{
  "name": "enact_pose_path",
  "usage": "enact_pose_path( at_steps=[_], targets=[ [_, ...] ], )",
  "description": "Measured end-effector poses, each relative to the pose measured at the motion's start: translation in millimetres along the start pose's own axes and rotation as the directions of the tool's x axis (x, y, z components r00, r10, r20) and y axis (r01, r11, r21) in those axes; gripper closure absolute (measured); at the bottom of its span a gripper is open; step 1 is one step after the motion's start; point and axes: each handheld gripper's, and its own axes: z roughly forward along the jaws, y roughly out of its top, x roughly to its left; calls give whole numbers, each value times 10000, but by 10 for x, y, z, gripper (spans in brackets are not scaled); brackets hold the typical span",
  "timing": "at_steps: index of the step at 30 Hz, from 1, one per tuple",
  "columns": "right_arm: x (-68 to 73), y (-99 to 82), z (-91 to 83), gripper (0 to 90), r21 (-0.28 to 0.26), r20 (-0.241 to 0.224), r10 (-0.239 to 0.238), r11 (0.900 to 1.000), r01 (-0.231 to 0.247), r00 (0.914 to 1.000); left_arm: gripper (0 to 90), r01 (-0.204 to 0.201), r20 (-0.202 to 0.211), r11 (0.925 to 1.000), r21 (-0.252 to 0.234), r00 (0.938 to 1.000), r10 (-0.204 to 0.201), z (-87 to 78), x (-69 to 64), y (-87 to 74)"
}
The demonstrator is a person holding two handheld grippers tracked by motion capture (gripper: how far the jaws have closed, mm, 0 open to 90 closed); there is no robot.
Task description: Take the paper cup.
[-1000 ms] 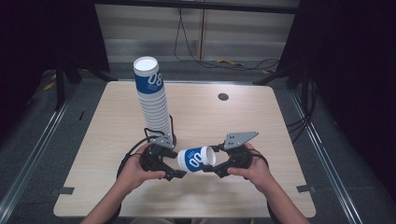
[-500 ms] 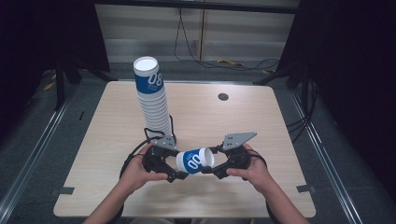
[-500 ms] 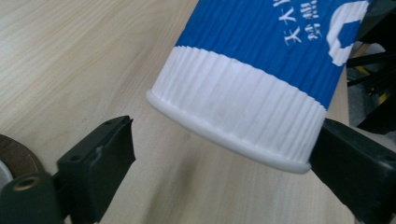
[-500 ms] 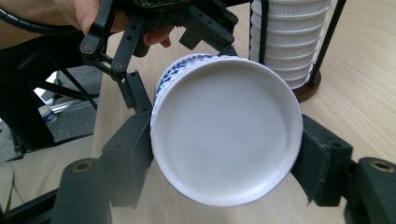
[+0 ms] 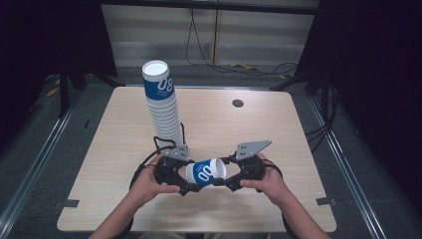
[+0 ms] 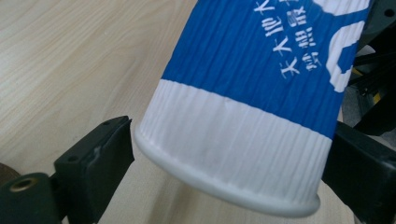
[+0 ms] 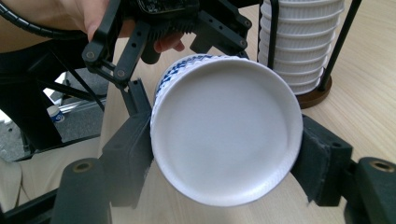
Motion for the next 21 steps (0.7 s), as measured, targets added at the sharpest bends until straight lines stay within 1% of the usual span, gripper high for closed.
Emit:
enact_pose_path(
  at_steps=[1,7,13,15,18,19,20,21],
  targets=[
    [0,4,1,280,0,-12,-8,10000,8,10000,93,-58,24,10000,58,10000,58,-4,-2,7],
    [-10,1,-4,281,-36,-21,12,10000,-12,10000,137,-40,170,9999,-122,9998,42,-5,-2,6],
    [-16,-7,-9,281,-105,-33,107,9999,-108,9999,139,-132,157,9998,-161,9998,135,-11,3,11],
    [-18,-10,-10,280,-129,-25,110,9999,-110,9999,139,-51,137,9997,-223,9999,54,-14,-3,13],
    [-24,-10,-18,280,-229,-56,160,9996,-162,9999,138,-83,153,9995,-310,9998,88,-22,-2,16],
    [-24,-8,-19,281,-233,-67,160,9996,-162,9998,138,-18,161,9994,-351,9999,23,-20,-7,16],
    [-25,-6,-19,281,-211,-56,125,9997,-126,9999,138,-89,121,9997,-245,9999,92,-24,-4,19],
    [-24,-3,-20,281,-175,-25,112,9998,-112,9999,138,-79,118,9997,-218,9999,81,-23,-6,21]
  ],
)
